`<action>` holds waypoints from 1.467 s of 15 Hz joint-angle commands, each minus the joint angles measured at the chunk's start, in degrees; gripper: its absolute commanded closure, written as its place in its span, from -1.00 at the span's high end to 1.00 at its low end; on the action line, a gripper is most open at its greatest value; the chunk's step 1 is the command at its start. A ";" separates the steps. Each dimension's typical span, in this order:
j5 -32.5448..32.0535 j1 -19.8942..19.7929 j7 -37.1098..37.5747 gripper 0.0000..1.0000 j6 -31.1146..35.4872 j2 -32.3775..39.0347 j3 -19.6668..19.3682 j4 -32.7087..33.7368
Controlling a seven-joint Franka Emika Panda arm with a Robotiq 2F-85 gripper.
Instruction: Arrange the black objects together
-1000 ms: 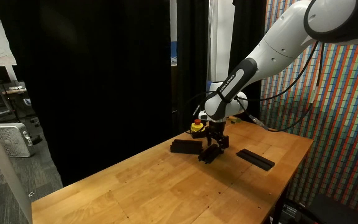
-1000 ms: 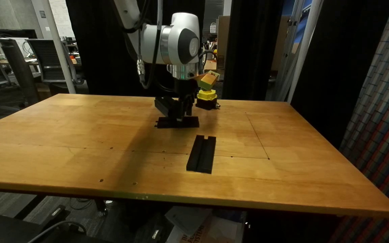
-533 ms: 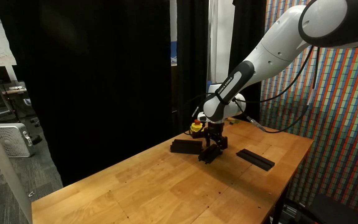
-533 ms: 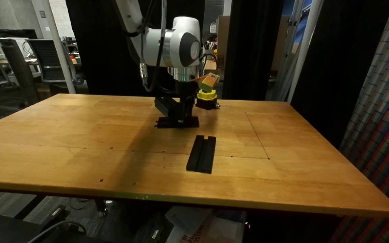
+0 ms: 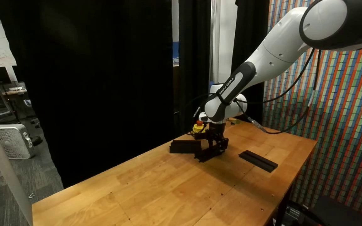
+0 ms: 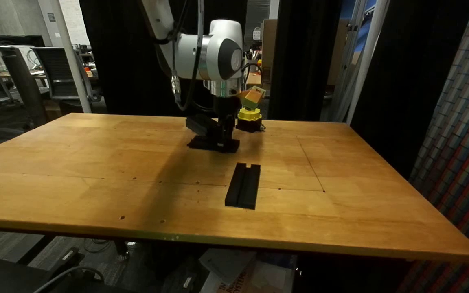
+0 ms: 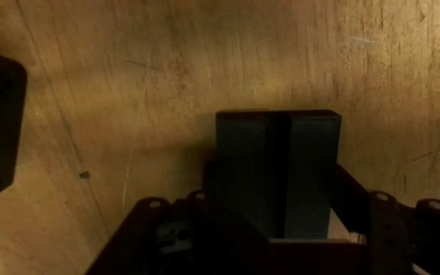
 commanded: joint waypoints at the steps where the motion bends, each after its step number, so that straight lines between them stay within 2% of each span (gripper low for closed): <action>1: -1.07 -0.42 -0.73 -0.08 2.33 -0.86 -0.45 -0.57; 8: -3.71 -0.43 -0.01 -0.08 4.12 -3.56 -2.57 -4.11; 14: -5.09 0.33 0.28 -0.08 0.63 -8.40 -2.67 -7.64; 19: -1.59 1.77 3.30 -0.08 -7.14 -12.30 -1.04 -6.67; 22: 1.78 3.60 10.36 -0.08 -13.42 -12.84 -0.66 -3.16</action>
